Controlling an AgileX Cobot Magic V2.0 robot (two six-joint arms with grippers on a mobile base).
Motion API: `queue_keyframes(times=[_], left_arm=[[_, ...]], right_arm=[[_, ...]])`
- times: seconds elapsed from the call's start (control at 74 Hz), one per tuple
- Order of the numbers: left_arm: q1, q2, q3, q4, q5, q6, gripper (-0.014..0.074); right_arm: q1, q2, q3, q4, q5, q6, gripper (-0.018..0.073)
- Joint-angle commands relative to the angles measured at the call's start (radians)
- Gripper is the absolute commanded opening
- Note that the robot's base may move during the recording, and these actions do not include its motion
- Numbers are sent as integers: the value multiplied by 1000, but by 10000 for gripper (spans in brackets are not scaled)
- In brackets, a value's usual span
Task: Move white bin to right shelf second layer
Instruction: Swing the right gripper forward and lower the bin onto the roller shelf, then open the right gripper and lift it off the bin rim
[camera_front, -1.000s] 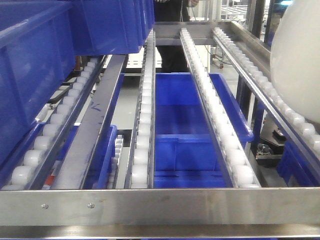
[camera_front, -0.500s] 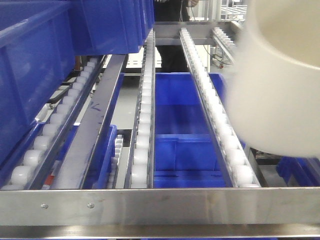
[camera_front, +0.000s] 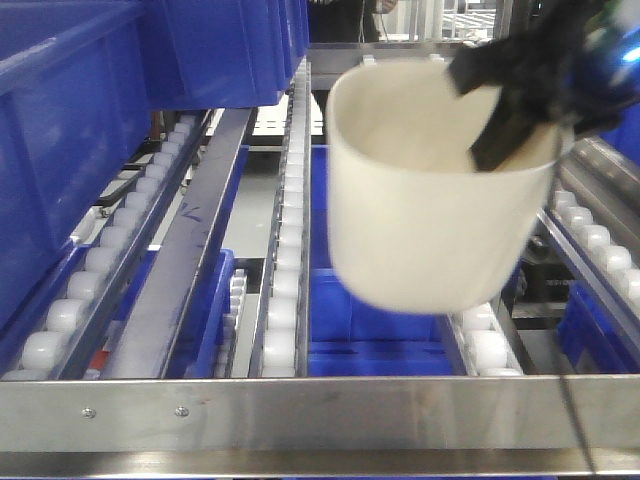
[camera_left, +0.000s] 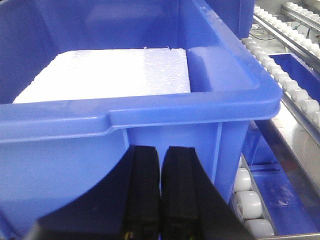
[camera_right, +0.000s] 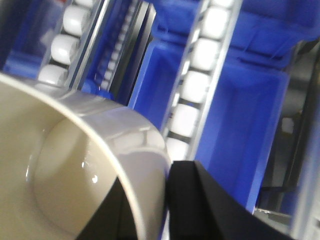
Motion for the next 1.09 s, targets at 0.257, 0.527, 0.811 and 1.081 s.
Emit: queue_keyframes(times=[0.257,0.527,0.811,1.081], left_arm=[[-5,-14,37,0,-87,-3,85],[-5,-14,37,0,-87,-3,85],[-5,-14,37,0,-87,-3,85],[-5,-14,37,0,-87,-3,85]], right_arm=[[13,78,-64,-7,-88,-9,56],[26,109,-64,-7,-103,-9,56],[43,140,-64,-7,-101,-9,56],[43,140,-64,-7,-101,-9,63]])
